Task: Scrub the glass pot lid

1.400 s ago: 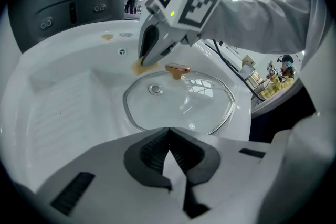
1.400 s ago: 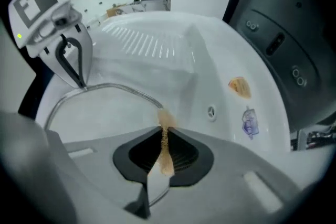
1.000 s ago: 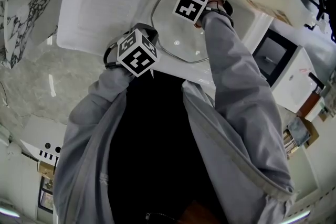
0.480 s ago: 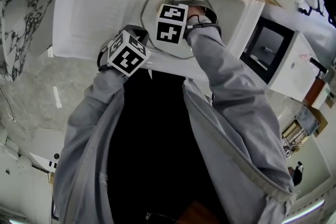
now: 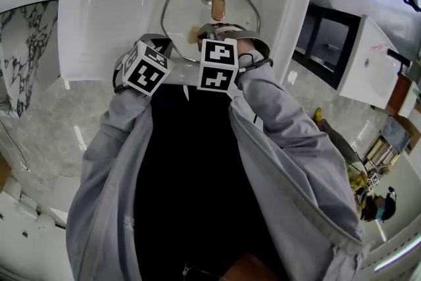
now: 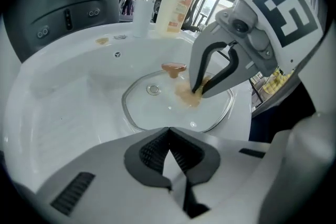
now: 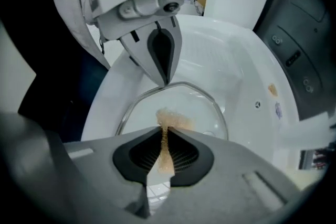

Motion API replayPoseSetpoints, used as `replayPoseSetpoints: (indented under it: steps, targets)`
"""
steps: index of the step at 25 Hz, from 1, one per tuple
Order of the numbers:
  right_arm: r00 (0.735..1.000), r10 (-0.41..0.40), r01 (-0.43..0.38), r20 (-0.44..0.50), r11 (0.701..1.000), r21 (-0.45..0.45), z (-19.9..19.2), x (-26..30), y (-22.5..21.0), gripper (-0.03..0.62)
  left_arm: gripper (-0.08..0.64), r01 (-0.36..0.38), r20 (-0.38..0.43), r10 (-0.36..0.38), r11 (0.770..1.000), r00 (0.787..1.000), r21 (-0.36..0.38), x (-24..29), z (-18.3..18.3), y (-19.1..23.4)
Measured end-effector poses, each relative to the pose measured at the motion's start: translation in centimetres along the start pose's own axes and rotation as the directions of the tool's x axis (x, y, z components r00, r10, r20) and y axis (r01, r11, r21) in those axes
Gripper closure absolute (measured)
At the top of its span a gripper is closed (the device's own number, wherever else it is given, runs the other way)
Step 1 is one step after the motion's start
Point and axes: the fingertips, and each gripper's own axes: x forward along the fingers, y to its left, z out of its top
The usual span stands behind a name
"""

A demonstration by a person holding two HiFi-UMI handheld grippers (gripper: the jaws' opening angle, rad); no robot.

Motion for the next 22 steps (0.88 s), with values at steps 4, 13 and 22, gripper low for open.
replayPoseSetpoints:
  steps: [4, 13, 22]
  targets:
    - [0.999, 0.031, -0.035, 0.044, 0.996, 0.085, -2.0, -1.4, 2.3, 0.561, 0.557, -0.012, -0.034, 0.015, 0.998, 0.999, 0.066, -0.2, -0.1, -0.3]
    - [0.981, 0.115, -0.144, 0.158, 0.972, 0.188, -3.5, -3.3, 6.0, 0.561, 0.555, -0.015, 0.118, -0.015, 0.968, 0.993, 0.249, -1.5, 7.9, -1.6]
    - [0.934, -0.099, -0.063, 0.344, 0.899, 0.433, -8.1, -7.3, -1.6, 0.561, 0.342, 0.115, 0.060, -0.145, 0.931, 0.988, 0.346, 3.4, 14.3, -3.1]
